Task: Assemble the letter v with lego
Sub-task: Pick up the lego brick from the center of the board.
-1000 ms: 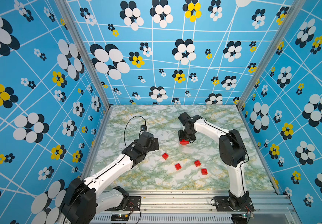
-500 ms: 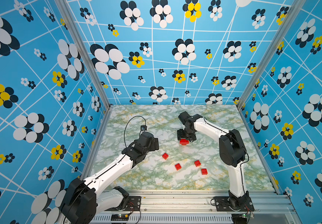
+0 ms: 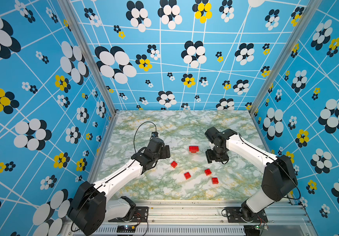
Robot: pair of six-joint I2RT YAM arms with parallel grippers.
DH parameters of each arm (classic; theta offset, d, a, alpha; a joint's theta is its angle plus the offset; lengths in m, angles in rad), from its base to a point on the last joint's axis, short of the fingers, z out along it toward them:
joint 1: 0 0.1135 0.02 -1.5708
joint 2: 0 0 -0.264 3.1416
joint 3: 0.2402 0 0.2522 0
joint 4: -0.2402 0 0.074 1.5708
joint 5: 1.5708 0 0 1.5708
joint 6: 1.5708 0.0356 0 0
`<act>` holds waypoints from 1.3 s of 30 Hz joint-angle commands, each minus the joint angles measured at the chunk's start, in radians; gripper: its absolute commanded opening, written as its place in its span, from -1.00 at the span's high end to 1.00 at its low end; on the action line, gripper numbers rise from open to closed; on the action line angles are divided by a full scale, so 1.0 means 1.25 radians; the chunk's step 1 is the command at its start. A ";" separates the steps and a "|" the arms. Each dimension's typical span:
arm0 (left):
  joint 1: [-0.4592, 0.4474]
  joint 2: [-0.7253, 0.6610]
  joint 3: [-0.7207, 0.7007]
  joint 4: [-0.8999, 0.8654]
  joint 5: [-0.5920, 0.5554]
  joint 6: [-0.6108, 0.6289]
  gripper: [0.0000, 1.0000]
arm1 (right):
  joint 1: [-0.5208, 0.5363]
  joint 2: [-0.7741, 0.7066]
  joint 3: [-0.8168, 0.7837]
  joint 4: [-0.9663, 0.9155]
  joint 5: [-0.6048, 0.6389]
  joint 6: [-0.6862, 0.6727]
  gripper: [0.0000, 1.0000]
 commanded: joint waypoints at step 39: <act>-0.036 0.048 0.028 0.025 0.023 -0.030 -0.81 | 0.045 -0.048 -0.296 0.166 -0.051 0.148 0.23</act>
